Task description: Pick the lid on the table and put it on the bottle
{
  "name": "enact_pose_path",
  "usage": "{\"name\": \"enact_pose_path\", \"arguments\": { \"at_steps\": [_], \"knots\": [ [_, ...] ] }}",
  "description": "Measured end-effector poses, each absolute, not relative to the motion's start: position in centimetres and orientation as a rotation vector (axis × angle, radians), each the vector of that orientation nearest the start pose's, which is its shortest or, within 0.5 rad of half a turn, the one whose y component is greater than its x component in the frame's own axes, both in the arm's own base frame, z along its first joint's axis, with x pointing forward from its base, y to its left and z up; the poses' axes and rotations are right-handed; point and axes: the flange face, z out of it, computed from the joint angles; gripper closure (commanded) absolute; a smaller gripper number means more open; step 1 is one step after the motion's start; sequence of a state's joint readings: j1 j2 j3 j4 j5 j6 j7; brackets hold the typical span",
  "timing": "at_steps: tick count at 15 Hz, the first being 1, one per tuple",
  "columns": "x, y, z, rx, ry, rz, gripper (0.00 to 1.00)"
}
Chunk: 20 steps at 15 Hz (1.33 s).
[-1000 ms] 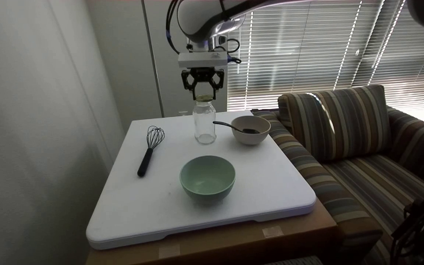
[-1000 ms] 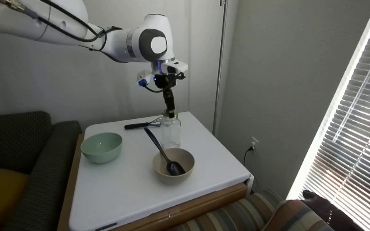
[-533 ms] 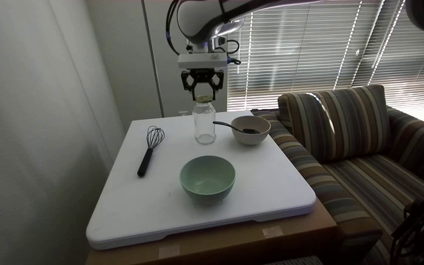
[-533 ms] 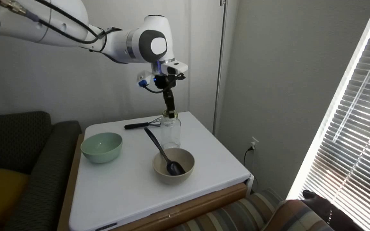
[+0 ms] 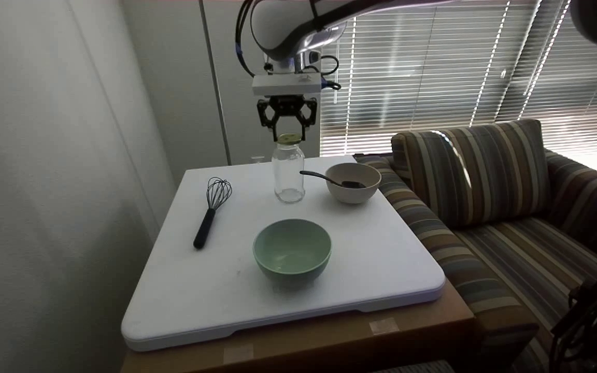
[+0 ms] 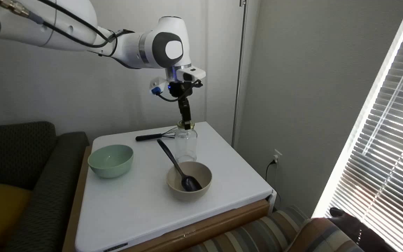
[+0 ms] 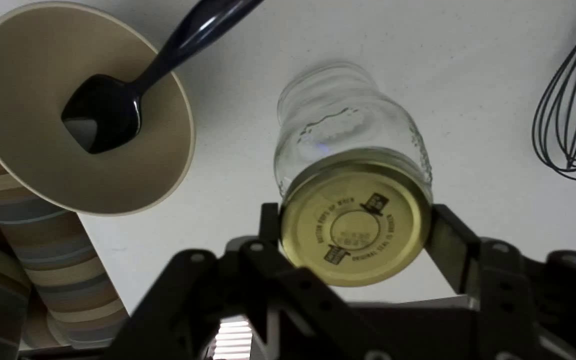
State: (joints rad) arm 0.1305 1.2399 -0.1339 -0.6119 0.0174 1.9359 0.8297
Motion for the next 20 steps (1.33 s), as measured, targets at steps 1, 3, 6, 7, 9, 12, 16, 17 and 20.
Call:
{"name": "enact_pose_path", "arguments": {
  "at_steps": [1, 3, 6, 7, 9, 12, 16, 17, 20],
  "knots": [
    [81.13, 5.76, 23.45, -2.982, 1.166, -0.184, 0.52],
    [81.0, 5.54, 23.47, -2.987, 1.175, -0.162, 0.52],
    [80.88, 5.48, 23.48, -2.991, 1.179, -0.144, 0.52],
    [80.86, 5.49, 23.49, -2.991, 1.179, -0.141, 0.52],
    [80.85, 5.5, 23.48, -2.991, 1.179, -0.139, 0.52],
    [80.85, 5.54, 23.47, -2.991, 1.179, -0.138, 0.52],
    [80.84, 5.63, 23.45, -2.989, 1.177, -0.136, 0.52],
    [80.85, 5.65, 23.46, -2.989, 1.176, -0.136, 0.52],
    [80.86, 5.78, 23.46, -2.986, 1.173, -0.136, 0.52]
  ]
}}
